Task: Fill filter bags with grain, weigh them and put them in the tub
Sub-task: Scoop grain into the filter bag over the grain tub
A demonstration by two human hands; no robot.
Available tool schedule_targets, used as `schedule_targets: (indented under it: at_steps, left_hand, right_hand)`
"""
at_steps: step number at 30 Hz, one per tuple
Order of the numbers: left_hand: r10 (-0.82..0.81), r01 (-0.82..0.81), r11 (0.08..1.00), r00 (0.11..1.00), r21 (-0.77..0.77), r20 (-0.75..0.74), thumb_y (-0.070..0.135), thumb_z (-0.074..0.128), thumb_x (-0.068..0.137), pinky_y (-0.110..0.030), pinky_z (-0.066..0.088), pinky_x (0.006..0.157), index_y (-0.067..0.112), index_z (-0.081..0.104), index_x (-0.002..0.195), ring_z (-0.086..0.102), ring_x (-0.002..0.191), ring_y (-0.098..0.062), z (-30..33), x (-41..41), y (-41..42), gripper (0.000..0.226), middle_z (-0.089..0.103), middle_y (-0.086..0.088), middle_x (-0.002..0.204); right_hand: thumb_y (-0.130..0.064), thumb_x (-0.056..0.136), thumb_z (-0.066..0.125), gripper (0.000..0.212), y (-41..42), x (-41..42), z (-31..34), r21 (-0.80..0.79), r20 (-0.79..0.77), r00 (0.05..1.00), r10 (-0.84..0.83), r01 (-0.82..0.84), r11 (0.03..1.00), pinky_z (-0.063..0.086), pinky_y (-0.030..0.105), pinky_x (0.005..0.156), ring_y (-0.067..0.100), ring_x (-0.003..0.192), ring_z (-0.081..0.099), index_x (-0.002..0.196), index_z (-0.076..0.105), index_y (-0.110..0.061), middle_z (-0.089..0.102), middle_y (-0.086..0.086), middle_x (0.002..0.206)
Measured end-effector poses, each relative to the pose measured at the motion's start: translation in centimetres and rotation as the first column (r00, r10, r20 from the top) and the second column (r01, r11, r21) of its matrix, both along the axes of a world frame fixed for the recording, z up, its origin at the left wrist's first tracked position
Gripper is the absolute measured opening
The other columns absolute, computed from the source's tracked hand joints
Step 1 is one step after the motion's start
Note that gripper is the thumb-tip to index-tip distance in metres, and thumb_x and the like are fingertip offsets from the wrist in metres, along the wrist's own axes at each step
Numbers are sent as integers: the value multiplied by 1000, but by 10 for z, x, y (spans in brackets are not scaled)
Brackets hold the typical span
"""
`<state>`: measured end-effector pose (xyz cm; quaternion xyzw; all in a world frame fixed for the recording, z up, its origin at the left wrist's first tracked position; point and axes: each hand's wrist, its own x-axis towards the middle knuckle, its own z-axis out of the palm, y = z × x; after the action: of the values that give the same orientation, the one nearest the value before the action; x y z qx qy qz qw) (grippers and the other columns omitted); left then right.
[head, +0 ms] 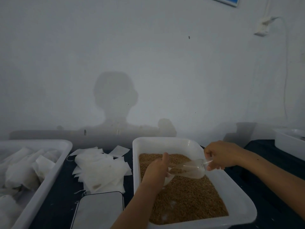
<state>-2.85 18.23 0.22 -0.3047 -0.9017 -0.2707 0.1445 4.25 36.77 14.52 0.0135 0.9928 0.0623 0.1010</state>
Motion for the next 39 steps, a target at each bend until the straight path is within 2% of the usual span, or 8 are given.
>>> schedule_targets:
  at_steps: [6,11,17,22,26,29,33,39]
  left_hand:
    - [18,-24,997,997,79,78,10,55,89,-19,35,63,9,41,108,52,75,-11,1,0,-2,24,50,-4,88]
    - [32,-96,954,974,283,222,-6,47,87,-20,33,58,16,36,86,43,65,-7,-1,-3,-1,25,49,-2,78]
    - [-33,-214,734,937,644,349,-6,52,88,-16,36,60,20,36,77,42,68,-11,4,-6,-4,33,44,3,76]
    - [-66,-282,592,917,755,393,-6,53,89,-18,38,65,18,39,78,43,72,-12,6,-9,-10,30,44,1,78]
    - [-75,-265,641,912,721,403,-4,53,89,-14,35,60,18,39,78,42,74,-15,6,-10,-10,29,43,3,78]
    - [-76,-211,768,907,604,413,-1,57,87,-20,37,65,21,41,77,46,75,-12,3,-8,-8,30,48,7,80]
    - [-19,-130,916,932,381,363,-2,61,83,-24,39,65,25,39,70,49,74,-14,-3,-4,-3,37,52,4,77]
    - [31,-75,982,969,172,245,2,66,80,-21,40,63,27,38,66,47,61,1,-2,-3,-3,40,54,7,72]
  right_hand:
    - [-32,84,69,24,10,10,-20,-198,54,998,-42,52,979,50,24,69,6,66,60,74,49,-23,63,-4,79]
    - [-28,86,67,19,20,19,-33,-437,23,995,-100,100,894,41,16,52,7,62,58,78,53,-17,64,-1,75]
    - [-25,90,61,18,26,21,-45,-667,-80,967,-244,130,734,46,19,55,10,65,62,82,54,-11,67,3,76]
    - [-23,89,63,17,24,19,-52,-668,-115,966,-233,99,738,45,18,54,10,64,61,82,54,-10,66,3,74]
    - [-25,87,66,19,28,18,-44,-619,-144,970,-198,68,782,44,18,55,8,66,62,83,57,-9,67,2,77]
    - [-27,86,66,18,31,20,-35,-556,-173,974,-149,29,831,44,16,56,5,65,64,80,59,-12,68,-2,76]
    - [-28,86,67,17,31,23,-27,-468,-138,987,-83,8,884,52,33,74,12,71,66,80,60,-13,69,5,84]
    - [-34,80,71,23,22,18,-26,-235,-135,990,-35,2,972,47,32,74,8,72,57,72,50,-26,57,-10,73]
